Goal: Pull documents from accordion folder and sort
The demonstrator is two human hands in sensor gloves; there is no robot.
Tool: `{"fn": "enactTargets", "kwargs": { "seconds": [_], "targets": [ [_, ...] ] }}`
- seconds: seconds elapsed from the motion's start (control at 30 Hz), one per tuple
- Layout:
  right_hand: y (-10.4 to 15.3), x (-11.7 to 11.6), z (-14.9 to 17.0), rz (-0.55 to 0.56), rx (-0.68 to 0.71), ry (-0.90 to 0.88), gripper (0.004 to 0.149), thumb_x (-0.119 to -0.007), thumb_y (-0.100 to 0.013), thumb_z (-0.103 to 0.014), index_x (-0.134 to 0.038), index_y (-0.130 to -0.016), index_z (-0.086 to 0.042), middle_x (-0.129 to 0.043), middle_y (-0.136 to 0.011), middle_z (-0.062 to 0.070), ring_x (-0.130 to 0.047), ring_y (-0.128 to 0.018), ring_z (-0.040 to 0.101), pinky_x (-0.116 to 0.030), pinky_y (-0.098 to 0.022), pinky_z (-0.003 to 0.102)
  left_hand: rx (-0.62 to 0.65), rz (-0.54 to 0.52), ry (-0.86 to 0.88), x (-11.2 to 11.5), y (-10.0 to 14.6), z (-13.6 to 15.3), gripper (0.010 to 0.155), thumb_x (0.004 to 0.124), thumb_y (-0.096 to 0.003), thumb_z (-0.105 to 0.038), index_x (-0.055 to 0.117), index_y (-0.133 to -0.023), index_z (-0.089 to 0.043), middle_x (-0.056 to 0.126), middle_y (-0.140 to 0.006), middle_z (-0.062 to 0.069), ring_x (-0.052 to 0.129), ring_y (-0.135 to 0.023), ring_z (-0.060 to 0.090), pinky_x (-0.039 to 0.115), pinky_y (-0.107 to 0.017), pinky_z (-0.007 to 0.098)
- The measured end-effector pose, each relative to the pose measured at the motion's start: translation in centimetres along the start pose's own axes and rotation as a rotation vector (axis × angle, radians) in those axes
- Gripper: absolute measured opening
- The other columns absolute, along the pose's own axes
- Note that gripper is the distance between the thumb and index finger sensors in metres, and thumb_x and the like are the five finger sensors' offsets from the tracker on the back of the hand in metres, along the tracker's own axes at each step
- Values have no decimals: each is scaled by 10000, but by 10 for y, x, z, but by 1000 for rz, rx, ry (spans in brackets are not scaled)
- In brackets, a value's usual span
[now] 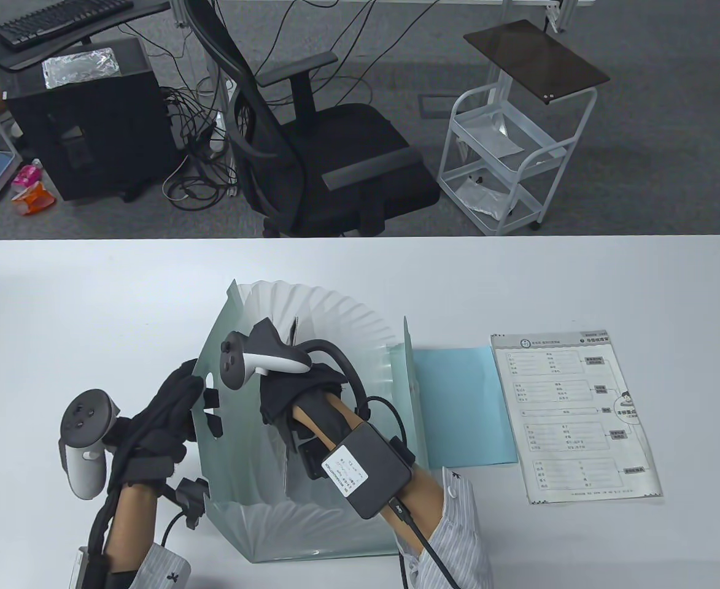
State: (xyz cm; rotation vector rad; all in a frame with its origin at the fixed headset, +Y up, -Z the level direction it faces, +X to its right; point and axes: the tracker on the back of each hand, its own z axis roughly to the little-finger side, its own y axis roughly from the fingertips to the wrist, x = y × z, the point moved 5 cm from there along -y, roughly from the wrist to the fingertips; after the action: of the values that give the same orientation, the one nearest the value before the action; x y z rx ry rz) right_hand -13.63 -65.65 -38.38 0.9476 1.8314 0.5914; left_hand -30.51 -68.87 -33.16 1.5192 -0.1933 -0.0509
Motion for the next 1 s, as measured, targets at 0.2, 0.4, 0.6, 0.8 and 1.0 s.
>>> {"fn": "enactTargets", "kwargs": {
  "seconds": [0.2,0.4,0.6,0.8,1.0],
  "targets": [
    [14,13,12,113,-37,-5,517,-696,-460,-214,-577,-961,-165,-920,-700,92,-1006,-348,161,-883,-233,226,1,1,-3,0,0,0,712,534,-678,-532,404,-1169,-33,735,-955,237,977,-548,203,789,-471,479],
    [43,31,31,288,-91,-8,693,-712,-452,-222,-310,-1014,-177,-931,-686,75,-1010,-328,143,-887,-220,215,-2,-2,1,-1,0,0,711,534,-677,-532,406,-1168,-34,736,-956,237,977,-549,204,789,-471,479],
    [67,45,52,401,-155,-51,820,-736,-435,-237,-203,-976,73,-925,-676,55,-1017,-307,125,-895,-203,201,-1,-2,-1,-1,0,0,710,535,-677,-533,407,-1168,-36,735,-956,237,977,-550,203,789,-472,479],
    [87,51,76,429,-179,-149,827,-754,-424,-240,-249,-951,149,-940,-656,49,-1029,-288,124,-903,-191,199,-2,-3,4,-2,0,1,712,534,-677,-533,405,-1169,-35,734,-958,236,977,-550,203,788,-473,480],
    [102,51,100,402,-154,-263,662,-758,-423,-243,-504,-938,86,-968,-641,37,-1042,-291,124,-916,-196,198,-3,-3,4,-2,1,0,712,534,-677,-534,407,-1168,-35,734,-958,236,976,-552,202,788,-473,480]
  ]
}}
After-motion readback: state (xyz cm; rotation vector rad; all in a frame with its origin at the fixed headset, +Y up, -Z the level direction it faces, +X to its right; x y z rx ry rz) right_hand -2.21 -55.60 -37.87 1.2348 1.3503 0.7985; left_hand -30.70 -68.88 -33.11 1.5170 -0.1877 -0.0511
